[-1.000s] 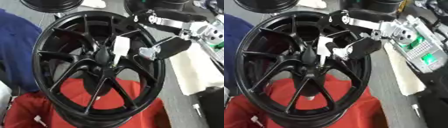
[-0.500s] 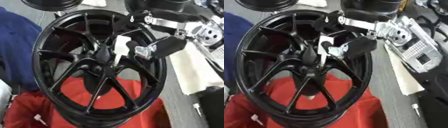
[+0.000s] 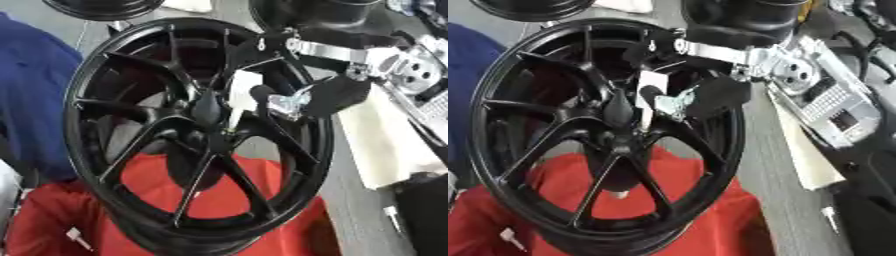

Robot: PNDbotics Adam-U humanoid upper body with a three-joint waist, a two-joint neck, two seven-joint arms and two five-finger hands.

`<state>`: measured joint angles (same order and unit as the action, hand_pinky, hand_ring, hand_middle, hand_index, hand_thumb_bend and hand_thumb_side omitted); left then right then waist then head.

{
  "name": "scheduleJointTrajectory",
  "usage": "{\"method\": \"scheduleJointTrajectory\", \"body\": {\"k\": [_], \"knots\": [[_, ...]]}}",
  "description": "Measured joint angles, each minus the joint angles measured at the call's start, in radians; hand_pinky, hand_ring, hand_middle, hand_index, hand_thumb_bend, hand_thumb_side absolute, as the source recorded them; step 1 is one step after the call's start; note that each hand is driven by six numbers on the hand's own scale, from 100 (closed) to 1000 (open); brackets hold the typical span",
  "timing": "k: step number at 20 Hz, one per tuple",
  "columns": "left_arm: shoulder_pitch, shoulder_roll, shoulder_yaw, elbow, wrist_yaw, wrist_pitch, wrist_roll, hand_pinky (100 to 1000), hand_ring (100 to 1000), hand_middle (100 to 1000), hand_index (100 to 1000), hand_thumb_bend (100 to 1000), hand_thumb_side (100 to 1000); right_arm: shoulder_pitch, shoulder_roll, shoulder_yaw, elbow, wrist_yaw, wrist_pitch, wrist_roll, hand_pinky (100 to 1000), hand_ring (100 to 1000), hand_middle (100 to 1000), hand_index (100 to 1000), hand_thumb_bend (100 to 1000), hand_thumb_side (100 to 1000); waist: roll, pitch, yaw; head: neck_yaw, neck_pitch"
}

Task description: Pull the pin out of the wheel hub.

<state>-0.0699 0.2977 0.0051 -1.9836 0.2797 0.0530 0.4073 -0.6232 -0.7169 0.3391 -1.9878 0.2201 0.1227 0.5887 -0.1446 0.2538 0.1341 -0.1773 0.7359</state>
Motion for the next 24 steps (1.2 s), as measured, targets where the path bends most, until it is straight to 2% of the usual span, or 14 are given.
{"method": "scheduleJointTrajectory", "body": {"k": [9,16,24], "knots": [[-0.001,-0.001,-0.002,0.0,-0.001,0.002,-0.002,638,749,616,675,100,822,0.017,0.004,0.0,0.0,0.053,-0.017,-0.006,934,947,827,941,100,497,-0.005,0.016,0.01,-0.001,-0.007],[-0.001,-0.009,-0.002,0.0,-0.008,0.006,-0.006,640,750,617,674,100,825,0.026,0.01,0.0,0.0,0.085,-0.009,-0.026,935,948,819,943,100,502,-0.006,0.032,0.014,-0.004,-0.01],[-0.002,-0.009,-0.008,0.0,-0.011,0.009,-0.011,641,752,617,673,100,828,0.016,0.018,-0.02,0.0,0.064,-0.02,-0.071,942,963,864,950,100,496,-0.006,0.044,0.02,-0.009,-0.023]]}}
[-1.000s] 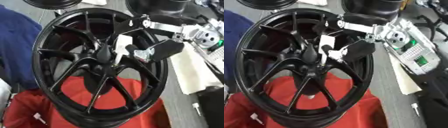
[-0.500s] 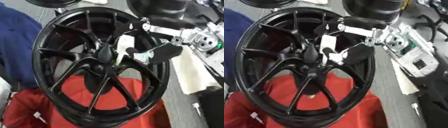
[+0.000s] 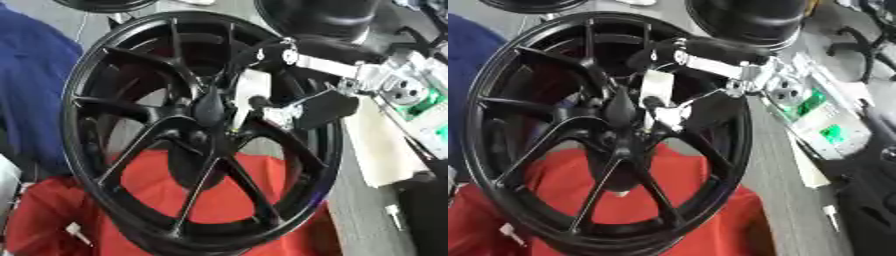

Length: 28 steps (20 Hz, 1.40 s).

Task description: Pull the pin out of the wheel hub.

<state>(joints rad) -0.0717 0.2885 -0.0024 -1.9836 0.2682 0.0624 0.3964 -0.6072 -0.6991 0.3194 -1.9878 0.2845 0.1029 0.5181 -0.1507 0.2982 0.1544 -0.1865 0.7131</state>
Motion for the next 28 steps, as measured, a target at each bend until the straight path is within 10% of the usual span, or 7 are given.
{"method": "scheduleJointTrajectory", "body": {"k": [28], "knots": [[-0.005,-0.009,-0.006,0.0,-0.012,0.006,-0.013,647,747,619,671,100,834,0.02,0.017,-0.024,0.0,0.069,0.023,-0.004,945,958,850,941,100,553,-0.009,0.042,0.001,0.0,-0.022]]}}
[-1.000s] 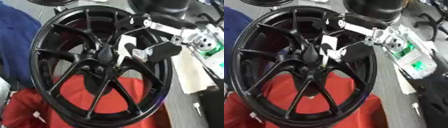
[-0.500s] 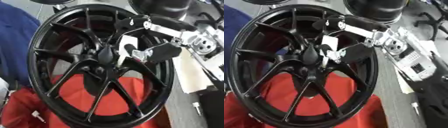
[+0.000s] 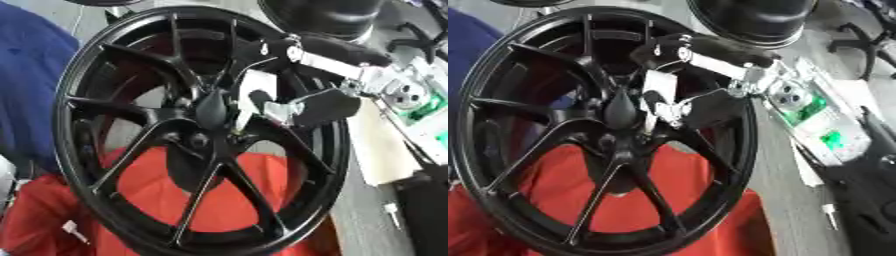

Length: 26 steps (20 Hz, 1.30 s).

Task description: Pull the pin out of the wheel hub.

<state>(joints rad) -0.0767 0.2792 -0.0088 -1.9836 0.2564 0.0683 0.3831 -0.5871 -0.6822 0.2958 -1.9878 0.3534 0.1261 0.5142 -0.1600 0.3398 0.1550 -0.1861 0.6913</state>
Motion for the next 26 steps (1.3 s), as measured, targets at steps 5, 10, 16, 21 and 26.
{"method": "scheduleJointTrajectory", "body": {"k": [5,10,16,21,26], "knots": [[0.0,0.0,0.0,0.0,-0.002,0.002,-0.003,648,748,619,671,100,831,0.011,0.0,-0.001,0.0,0.016,0.013,0.006,946,960,848,949,100,587,0.001,0.003,-0.002,0.0,-0.007],[0.0,-0.001,-0.004,0.0,-0.002,0.003,-0.004,649,749,619,670,100,830,0.017,0.0,-0.001,0.0,0.025,0.016,0.022,947,961,847,952,100,620,0.004,0.006,-0.004,0.004,-0.008],[0.0,-0.008,-0.006,0.0,-0.002,0.002,-0.006,650,750,618,669,100,831,0.026,0.0,-0.003,0.0,0.035,0.014,0.041,946,961,841,953,100,610,0.004,0.007,-0.004,0.005,-0.008],[-0.001,-0.008,-0.006,0.0,-0.002,0.001,-0.01,651,751,617,668,100,830,0.029,0.0,-0.005,0.0,0.043,0.022,0.049,942,959,819,947,100,616,0.004,0.011,-0.002,0.005,-0.009],[-0.002,-0.008,-0.007,0.0,-0.002,0.003,-0.013,652,751,617,667,100,830,0.03,0.0,-0.005,0.0,0.049,0.032,0.057,936,951,795,927,100,633,0.004,0.015,0.002,0.005,-0.016]]}}
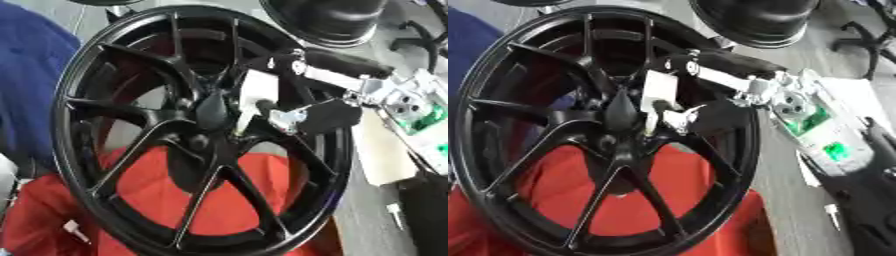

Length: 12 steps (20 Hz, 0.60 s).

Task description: Pull the pin out of the wheel hub.

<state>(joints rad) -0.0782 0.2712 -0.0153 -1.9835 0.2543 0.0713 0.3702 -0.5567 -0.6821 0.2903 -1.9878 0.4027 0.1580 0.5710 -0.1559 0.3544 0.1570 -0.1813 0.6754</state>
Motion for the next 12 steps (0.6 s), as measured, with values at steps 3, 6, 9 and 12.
{"method": "scheduleJointTrajectory", "body": {"k": [3,6,9,12], "knots": [[0.0,0.0,-0.001,0.0,0.0,0.001,-0.002,652,751,616,666,100,828,-0.001,0.0,0.0,0.0,0.0,0.003,0.002,936,952,793,927,100,622,0.0,0.003,0.003,-0.001,-0.001],[0.0,0.0,-0.005,0.0,0.0,0.001,-0.004,653,751,617,665,100,830,-0.001,0.0,0.0,0.0,0.0,0.006,0.005,934,950,786,920,100,619,0.0,0.004,0.005,-0.002,-0.001],[0.0,-0.001,-0.006,0.0,0.0,0.002,-0.006,654,752,620,664,100,831,-0.002,0.0,-0.001,0.0,0.001,0.01,0.006,928,942,755,887,100,619,0.0,0.005,0.006,-0.004,-0.001],[-0.001,-0.001,-0.006,0.0,0.0,0.003,-0.006,655,752,621,664,100,830,-0.003,0.002,-0.001,0.0,-0.001,0.016,0.001,919,930,685,835,100,624,-0.001,0.007,0.008,-0.005,-0.001]]}}
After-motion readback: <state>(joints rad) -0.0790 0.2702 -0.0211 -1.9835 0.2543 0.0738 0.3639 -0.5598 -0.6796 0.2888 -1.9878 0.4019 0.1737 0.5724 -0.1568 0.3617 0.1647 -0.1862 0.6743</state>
